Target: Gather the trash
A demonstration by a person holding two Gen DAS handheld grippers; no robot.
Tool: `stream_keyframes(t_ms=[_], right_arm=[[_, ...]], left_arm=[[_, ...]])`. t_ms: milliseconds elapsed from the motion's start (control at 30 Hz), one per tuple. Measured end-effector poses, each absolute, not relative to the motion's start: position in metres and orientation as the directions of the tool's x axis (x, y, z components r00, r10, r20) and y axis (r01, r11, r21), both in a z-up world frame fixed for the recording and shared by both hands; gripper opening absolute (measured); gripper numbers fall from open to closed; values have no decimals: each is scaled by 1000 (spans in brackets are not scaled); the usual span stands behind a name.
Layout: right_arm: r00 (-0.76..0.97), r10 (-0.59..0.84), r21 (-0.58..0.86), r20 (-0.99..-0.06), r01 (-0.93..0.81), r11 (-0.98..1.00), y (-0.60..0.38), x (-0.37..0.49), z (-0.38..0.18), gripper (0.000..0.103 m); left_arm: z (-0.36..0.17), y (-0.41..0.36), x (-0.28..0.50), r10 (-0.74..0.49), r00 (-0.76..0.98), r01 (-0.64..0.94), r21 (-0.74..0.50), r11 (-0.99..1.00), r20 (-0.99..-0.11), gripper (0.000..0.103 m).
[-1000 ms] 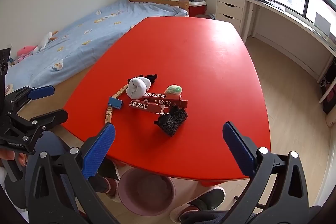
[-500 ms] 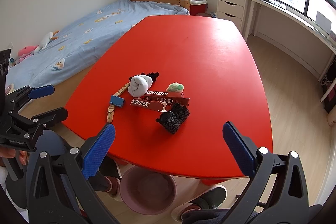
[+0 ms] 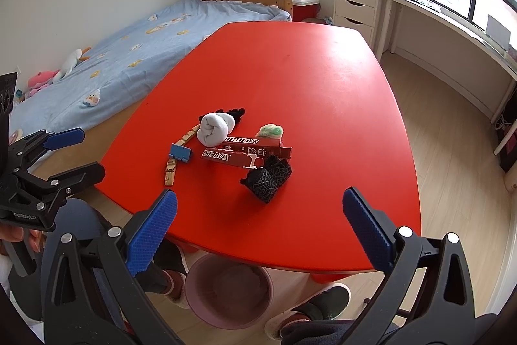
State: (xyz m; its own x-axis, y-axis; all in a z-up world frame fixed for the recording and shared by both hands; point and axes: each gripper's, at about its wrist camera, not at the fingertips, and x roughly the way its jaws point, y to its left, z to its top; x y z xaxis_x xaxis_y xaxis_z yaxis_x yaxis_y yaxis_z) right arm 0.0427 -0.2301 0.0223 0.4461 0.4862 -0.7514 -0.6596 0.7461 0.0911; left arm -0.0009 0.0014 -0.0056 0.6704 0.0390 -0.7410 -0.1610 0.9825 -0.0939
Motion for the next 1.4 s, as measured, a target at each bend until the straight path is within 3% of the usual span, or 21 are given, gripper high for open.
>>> stream_keyframes(t_ms=[800,1400], right_arm=[[436,486,98,-758,-660,745,-229,43,13,100],[376,479,104,-794,-691,715,-216,74,-3,100]], left_arm=[[-11,2,2,35,658,-169,-102,980,-753,98],[-39,10,45,35,536,-270,-133,954,-843,98]])
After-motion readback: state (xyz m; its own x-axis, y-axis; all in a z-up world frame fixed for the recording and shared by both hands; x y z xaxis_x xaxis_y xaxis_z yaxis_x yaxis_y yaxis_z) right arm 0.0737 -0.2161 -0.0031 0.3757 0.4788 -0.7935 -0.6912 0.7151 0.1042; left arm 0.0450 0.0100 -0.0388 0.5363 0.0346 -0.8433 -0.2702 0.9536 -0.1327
